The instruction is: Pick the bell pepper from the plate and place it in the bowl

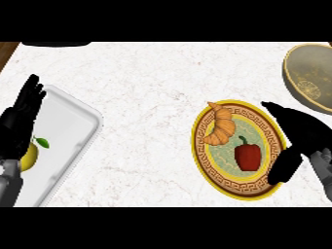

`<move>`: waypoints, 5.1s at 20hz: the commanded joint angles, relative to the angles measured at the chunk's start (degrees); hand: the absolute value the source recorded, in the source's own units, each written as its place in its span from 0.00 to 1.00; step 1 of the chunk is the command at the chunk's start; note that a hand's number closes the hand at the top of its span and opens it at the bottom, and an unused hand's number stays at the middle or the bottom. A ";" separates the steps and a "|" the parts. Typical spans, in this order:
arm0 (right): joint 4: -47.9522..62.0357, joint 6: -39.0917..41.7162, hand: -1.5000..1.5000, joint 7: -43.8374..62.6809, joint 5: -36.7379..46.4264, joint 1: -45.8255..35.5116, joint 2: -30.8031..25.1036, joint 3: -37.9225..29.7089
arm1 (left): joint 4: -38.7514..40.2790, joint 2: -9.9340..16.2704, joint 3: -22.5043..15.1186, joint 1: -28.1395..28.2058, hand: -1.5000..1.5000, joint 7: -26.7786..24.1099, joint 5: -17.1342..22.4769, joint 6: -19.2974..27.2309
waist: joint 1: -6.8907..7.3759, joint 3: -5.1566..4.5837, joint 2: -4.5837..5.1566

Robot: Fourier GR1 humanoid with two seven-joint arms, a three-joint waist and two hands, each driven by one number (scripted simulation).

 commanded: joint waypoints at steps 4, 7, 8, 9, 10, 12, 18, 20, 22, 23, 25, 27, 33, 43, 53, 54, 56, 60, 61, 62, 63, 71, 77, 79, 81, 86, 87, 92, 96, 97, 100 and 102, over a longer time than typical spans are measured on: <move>4.08 -0.20 0.00 1.83 12.29 0.32 8.02 2.59 | -1.64 -1.98 0.26 -1.40 0.50 3.08 -3.13 1.82 | -0.55 0.04 -0.09; 1.98 2.56 0.00 5.52 12.23 1.24 11.57 1.36 | -1.08 -2.84 1.11 2.29 0.50 -0.94 -2.84 -0.82 | -0.64 0.01 -0.13; 4.60 1.57 0.00 -0.89 11.81 5.33 8.89 -0.01 | -3.39 -1.86 1.96 1.90 0.50 1.89 -2.53 -0.44 | -0.71 0.04 -0.13; 4.95 2.05 0.00 1.80 13.15 3.58 12.68 0.76 | 1.05 -0.83 3.79 0.20 0.50 -0.04 -1.62 -3.16 | -0.72 0.02 -0.07; 2.48 3.49 0.00 3.30 13.03 5.04 11.31 0.19 | 0.80 -2.29 3.43 2.74 0.50 -2.86 -2.08 -2.89 | -0.80 0.01 -0.12; 7.57 2.26 0.00 -0.59 15.30 5.55 13.65 0.70 | -1.70 -1.45 3.10 -1.94 0.50 4.77 -3.02 -1.71 | -0.71 0.04 -0.08; 8.26 2.33 0.00 -2.43 21.01 8.97 17.87 -2.12 | -0.04 -5.91 3.14 1.19 0.50 -1.05 -5.99 -1.72 | -0.80 0.03 -0.09; 10.81 3.63 0.00 -3.93 22.96 8.24 17.97 -2.99 | 1.09 -5.95 3.49 0.49 0.50 -1.49 -6.18 -2.96 | -0.75 0.03 -0.05; 12.86 5.32 0.00 -4.61 23.71 6.78 19.38 -5.71 | -0.81 -5.44 4.74 0.02 0.50 1.95 -6.10 -3.25 | -0.64 0.03 -0.06; 12.33 2.75 0.00 -5.24 26.53 9.01 20.58 -3.62 | -5.02 -6.51 2.76 0.84 0.50 5.76 -7.09 -2.03 | -0.62 0.05 -0.11; 12.86 6.09 0.00 -5.29 26.48 8.13 21.58 -5.92 | 0.19 -8.38 3.08 -2.06 0.50 2.45 -8.71 -1.70 | -0.79 0.03 -0.06; 13.06 5.84 0.00 -5.15 28.48 9.23 23.73 -7.11 | 0.63 -6.92 6.53 0.07 0.50 -0.89 -6.67 -5.00 | -0.72 0.03 -0.08; 22.90 6.99 1.00 -17.02 27.45 6.23 24.71 -9.41 | -0.75 -6.97 5.97 -1.11 0.50 2.00 -7.66 -5.62 | -0.46 0.05 0.03; 24.89 1.14 1.00 -21.79 36.46 7.59 26.59 -12.01 | -3.24 -9.19 5.67 0.78 0.50 2.26 -10.16 -5.52 | -0.65 0.04 -0.10; 42.31 -3.42 1.00 -32.71 40.26 -12.87 30.16 -17.66 | -2.58 -8.54 7.99 -0.67 0.50 2.57 -9.47 -6.71 | -0.10 0.05 0.03; 44.57 -3.99 1.00 -34.42 40.92 -15.25 28.29 -18.76 | 0.13 -9.38 7.88 -0.69 0.50 0.33 -9.68 -6.65 | -0.05 0.04 0.13; 37.95 -4.10 1.00 -31.08 42.64 -13.75 28.70 -17.36 | 0.98 -8.94 8.79 0.32 0.50 -1.19 -10.35 -6.39 | -0.64 0.01 -0.09; 27.82 -5.57 1.00 -25.56 45.12 -15.11 24.76 -19.11 | -2.69 -8.44 8.57 0.26 0.50 3.70 -8.68 -7.50 | -1.30 0.01 -0.54; 26.21 -6.71 1.00 -24.42 46.46 -16.62 23.94 -19.50 | 0.83 -8.73 9.08 0.10 0.50 1.16 -9.89 -6.43 | -1.73 -0.03 -0.46; 23.71 -7.41 1.00 -21.79 46.85 -18.17 24.01 -20.68 | -0.28 -7.06 9.79 1.35 0.50 0.61 -7.95 -9.41 | -1.64 -0.05 -0.71; 22.78 -10.44 1.00 -22.17 47.25 -18.09 23.61 -22.18 | -2.36 -7.29 9.75 1.67 0.50 2.65 -8.04 -8.53 | -1.27 0.02 -0.70; 10.74 -5.83 1.00 -15.57 46.42 -17.02 20.55 -30.03 | -0.46 -8.89 9.51 0.03 0.50 1.26 -9.67 -7.73 | -1.06 0.01 -0.19; 19.83 -10.27 1.00 -25.89 42.08 -16.97 17.79 -38.76 | -2.91 -9.36 9.33 0.82 0.50 2.49 -9.87 -8.35 | -0.51 0.04 0.00; 21.65 -12.39 1.00 -30.55 39.24 -14.70 16.99 -41.66 | 0.01 -9.06 10.60 -0.19 0.50 1.02 -8.39 -9.58 | -0.74 0.04 0.08; 27.02 -13.81 1.00 -34.39 39.18 -15.60 16.40 -42.88 | -1.53 -9.15 10.32 -0.32 0.50 2.99 -9.21 -8.98 | -0.48 0.05 0.06; 43.80 -19.99 1.00 -46.56 38.12 -18.05 14.06 -47.09 | -4.27 -10.89 8.46 1.43 0.50 2.85 -11.61 -7.32 | 0.27 0.08 0.30; 48.15 -21.11 1.00 -47.06 38.89 -20.97 14.66 -46.83 | -2.29 -11.16 7.71 0.56 0.50 1.04 -12.80 -7.31 | 0.45 0.07 0.42; 62.19 -22.17 1.00 -57.53 36.91 -25.08 9.01 -51.25 | -1.24 -10.63 8.65 -3.26 0.50 3.47 -11.55 -8.22 | 0.63 0.10 0.58; 72.39 -27.50 1.00 -61.73 38.70 -29.19 9.04 -51.87 | -2.67 -11.44 7.89 -1.61 0.50 3.44 -11.87 -8.27 | 1.49 0.14 0.70; 71.01 -20.43 1.00 -51.06 46.62 -23.99 7.22 -44.42 | -0.79 -12.01 7.38 -1.31 0.50 -0.15 -12.56 -8.03 | 1.92 -0.06 1.32; 77.81 -16.76 1.00 -53.84 40.05 -25.76 4.34 -51.35 | 0.95 -9.46 10.02 -3.30 0.50 1.83 -10.29 -10.17 | 1.43 0.15 1.14; 81.65 -17.64 0.00 -56.21 39.89 -27.36 4.69 -52.01 | -1.33 -10.85 9.10 -3.44 0.50 2.54 -10.70 -9.02 | 2.18 0.21 1.18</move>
